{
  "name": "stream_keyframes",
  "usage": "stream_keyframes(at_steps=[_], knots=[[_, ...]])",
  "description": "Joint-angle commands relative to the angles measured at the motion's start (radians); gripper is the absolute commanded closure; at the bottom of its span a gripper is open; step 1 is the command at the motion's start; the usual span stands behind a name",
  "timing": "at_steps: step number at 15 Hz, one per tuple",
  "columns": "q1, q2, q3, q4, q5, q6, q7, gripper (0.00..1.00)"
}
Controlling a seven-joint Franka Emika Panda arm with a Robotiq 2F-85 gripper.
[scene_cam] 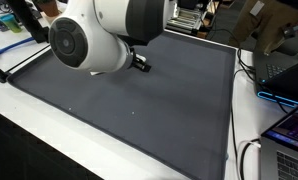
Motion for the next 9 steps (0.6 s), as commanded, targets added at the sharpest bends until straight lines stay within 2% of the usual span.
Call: stream_keyframes(at_steps=[1, 7, 8, 9], knots=[[0.041, 0.003, -0.003, 0.008, -0.079, -0.024, -0.071, 0.0], [0.084, -0.015, 0.012, -0.015, -0.171, -0.06, -0.295, 0.0], [0.074, -0.004, 0.005, 0.0, -0.135, -0.037, -0.232, 0.0], [0.08, -0.005, 0.005, 0.0, -0.143, -0.04, -0.257, 0.0]])
